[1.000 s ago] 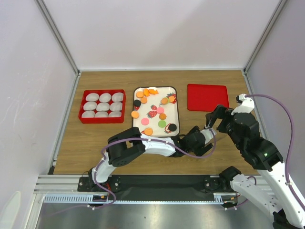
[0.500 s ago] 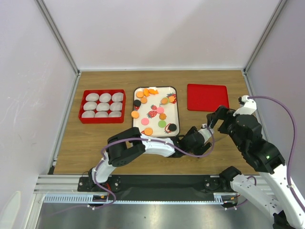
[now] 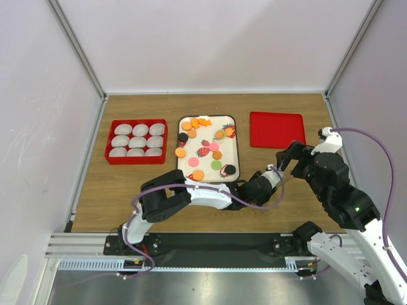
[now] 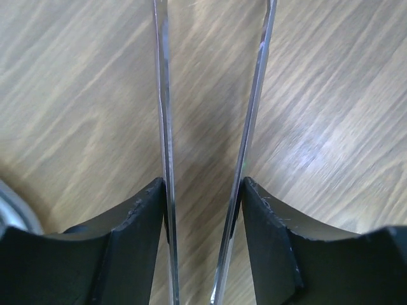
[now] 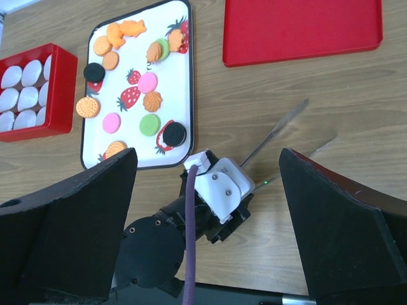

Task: Pack the cookies

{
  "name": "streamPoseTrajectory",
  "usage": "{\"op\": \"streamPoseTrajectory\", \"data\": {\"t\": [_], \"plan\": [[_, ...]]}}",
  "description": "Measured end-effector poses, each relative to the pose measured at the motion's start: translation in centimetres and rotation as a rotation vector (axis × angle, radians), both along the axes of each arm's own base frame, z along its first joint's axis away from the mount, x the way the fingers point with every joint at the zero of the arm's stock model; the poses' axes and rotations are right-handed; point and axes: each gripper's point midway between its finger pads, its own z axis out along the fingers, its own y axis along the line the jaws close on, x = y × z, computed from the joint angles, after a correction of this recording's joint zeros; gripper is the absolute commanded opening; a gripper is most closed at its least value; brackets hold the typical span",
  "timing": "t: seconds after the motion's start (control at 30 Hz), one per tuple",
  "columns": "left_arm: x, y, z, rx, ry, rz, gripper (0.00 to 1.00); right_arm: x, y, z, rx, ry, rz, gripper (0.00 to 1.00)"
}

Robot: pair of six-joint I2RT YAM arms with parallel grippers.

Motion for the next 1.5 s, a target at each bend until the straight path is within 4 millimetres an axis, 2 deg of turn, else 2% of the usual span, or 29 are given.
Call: {"op": "streamPoseTrajectory", "data": {"t": [0.13,0.3,0.43,0.47,0.6,0.8,0.93,1.03,1.33,1.5], "plan": [[0.2,1.0,1.7,0.008,-0.019,0.015,0.55,0.0,-0.2,0.9,0.005,-0.017,-0.007,1.0],[0.5,1.7,7.4,-0.068,-0.063,0.044,0.55,-0.1,-0.6,2.7,0.017,-0.059,-0.023,1.0],[0.8,2.5,12.5,-0.153,-0.099,0.078,0.55,-0.1,-0.8,3.2,0.016,-0.07,-0.03,1.0],[0.8,2.9,13.2,-0.165,-0.104,0.084,0.55,-0.1,-0.9,3.2,0.013,-0.068,-0.031,1.0],[0.7,6.0,15.1,-0.166,-0.108,0.145,0.56,-0.2,-1.0,2.9,-0.001,-0.058,-0.033,1.0],[1.4,12.9,16.8,-0.154,-0.074,0.29,0.56,-0.3,-1.2,2.6,-0.014,-0.049,-0.033,1.0],[1.6,17.2,17.1,-0.141,-0.057,0.393,0.55,-0.2,-1.1,2.5,-0.017,-0.045,-0.03,1.0],[1.4,19.6,16.3,-0.123,-0.031,0.457,0.54,0.0,-0.7,2.0,-0.018,-0.036,-0.02,1.0],[2.4,29.3,10.8,0.021,0.055,0.724,0.53,0.6,0.7,0.1,-0.028,0.018,0.028,1.0],[2.9,32.2,9.3,0.063,0.07,0.813,0.53,0.8,1.3,0.0,-0.013,0.015,0.052,1.0]]}}
